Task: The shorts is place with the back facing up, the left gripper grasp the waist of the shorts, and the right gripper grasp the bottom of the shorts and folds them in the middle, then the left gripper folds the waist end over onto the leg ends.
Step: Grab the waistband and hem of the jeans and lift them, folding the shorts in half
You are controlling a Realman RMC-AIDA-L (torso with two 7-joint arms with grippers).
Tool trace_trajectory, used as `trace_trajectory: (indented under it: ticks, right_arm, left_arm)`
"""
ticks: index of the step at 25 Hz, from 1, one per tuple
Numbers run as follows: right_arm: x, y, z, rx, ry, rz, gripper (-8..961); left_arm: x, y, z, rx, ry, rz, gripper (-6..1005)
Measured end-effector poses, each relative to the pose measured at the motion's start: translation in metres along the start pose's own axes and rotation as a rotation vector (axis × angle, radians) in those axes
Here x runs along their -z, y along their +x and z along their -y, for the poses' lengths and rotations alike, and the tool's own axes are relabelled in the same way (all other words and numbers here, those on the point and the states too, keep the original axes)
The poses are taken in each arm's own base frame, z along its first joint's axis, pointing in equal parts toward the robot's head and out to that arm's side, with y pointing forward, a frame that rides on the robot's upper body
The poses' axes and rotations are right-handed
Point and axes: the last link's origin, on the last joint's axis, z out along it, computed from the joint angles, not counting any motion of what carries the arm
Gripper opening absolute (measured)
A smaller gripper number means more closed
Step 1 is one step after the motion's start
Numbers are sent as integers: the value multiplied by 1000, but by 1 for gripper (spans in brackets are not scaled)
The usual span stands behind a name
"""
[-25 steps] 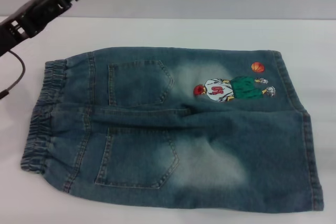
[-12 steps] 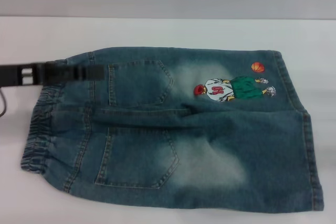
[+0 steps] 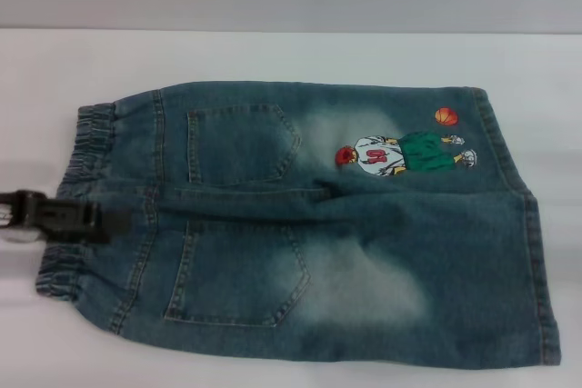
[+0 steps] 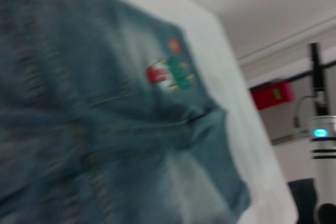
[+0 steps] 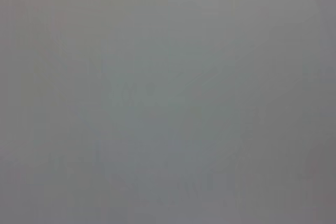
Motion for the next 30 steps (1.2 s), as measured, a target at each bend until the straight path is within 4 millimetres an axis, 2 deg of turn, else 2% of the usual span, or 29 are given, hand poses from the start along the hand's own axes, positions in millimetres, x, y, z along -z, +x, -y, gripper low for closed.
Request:
trace_trajectory:
  ticks: [10,14,22,30]
  right_arm:
    - [-3,3,-2,-3,2,-25,661]
    - [-3,4,-2,-3,3,-29,661]
    - [-2,5,-1,-2,3,-37,661]
    - [-1,6,-2,0,-3,-40,661]
  left_arm:
    - [28,-16,23,179,151,-5,842]
    - [29,-16,25,191,171,11,841]
    - [28,-17,41,233,303,27,841]
    - [25,-18,47,240,334,23,840]
